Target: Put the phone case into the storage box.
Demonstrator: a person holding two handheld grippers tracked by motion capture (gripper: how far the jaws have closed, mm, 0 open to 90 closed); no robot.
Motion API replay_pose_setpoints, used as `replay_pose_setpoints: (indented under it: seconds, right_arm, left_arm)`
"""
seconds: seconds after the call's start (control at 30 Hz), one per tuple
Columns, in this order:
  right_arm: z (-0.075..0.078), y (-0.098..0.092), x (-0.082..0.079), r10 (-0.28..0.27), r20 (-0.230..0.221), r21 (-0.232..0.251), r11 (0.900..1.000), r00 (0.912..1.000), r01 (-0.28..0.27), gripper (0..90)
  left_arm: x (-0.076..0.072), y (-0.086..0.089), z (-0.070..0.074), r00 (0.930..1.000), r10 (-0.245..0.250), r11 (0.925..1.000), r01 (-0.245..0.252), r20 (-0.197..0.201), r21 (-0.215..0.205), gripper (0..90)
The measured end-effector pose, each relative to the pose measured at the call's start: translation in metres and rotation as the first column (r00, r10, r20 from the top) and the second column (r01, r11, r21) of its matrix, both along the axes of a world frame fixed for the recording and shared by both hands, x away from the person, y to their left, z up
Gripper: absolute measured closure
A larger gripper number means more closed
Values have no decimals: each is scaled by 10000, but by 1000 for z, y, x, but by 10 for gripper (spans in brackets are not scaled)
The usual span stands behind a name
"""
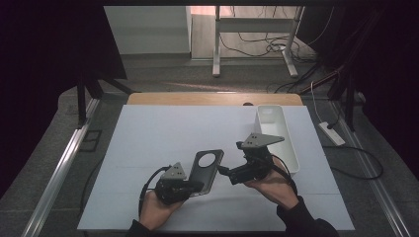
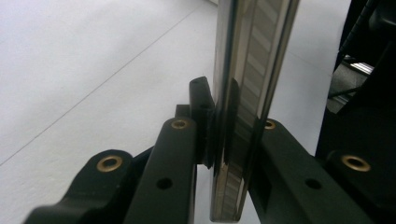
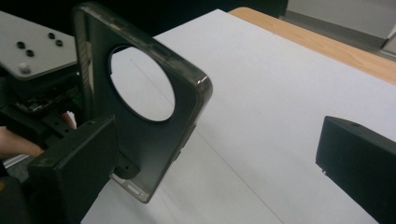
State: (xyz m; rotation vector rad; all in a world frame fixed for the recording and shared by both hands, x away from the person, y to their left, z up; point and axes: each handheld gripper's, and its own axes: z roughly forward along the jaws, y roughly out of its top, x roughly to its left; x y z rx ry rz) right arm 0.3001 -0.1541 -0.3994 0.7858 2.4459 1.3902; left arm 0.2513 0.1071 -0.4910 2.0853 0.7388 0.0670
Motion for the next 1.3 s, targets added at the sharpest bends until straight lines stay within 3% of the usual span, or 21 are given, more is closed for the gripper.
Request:
replay_pose_setpoints:
  seconds: [0.07, 0.23, 0.53, 0.7, 0.77, 1.0, 1.07, 1.3]
  right_arm:
    - [1, 0, -1, 87, -101, -5, 10000, 9999, -87, 0]
    - [5, -1, -3, -25, 234, -72, 10000, 9997, 26, 68]
    - [11, -3, -7, 225, 616, 21, 9997, 9978, -227, 447]
    - [12, -5, -8, 392, 632, 196, 9990, 9972, -406, 567]
    - [13, -6, -9, 541, 687, 190, 9983, 9962, -555, 658]
    - [12, -5, -10, 745, 831, 67, 9971, 9938, -753, 766]
    - [13, -4, -12, 747, 1000, -6, 9972, 9922, -750, 774]
    - [14, -4, -13, 795, 936, -37, 9968, 9924, -795, 786]
  left_arm:
    - [0, -1, 0, 10000, -61, 10000, 61, -26, -9, 847]
    - [-1, -2, 0, 9998, -182, 9998, 182, -87, -38, 847]
    - [1, -2, -1, 9980, -490, 9982, 475, -407, -369, 848]
    - [1, -4, -1, 9967, -657, 9972, 640, -469, -375, 848]
    - [1, -4, -1, 9965, -686, 9970, 668, -471, -380, 848]
    - [1, -4, -1, 9948, -861, 9951, 833, -540, -528, 848]
    - [1, -4, -1, 9943, -913, 9946, 882, -553, -550, 848]
    - [2, -4, -3, 9914, -1121, 9923, 1081, -673, -605, 846]
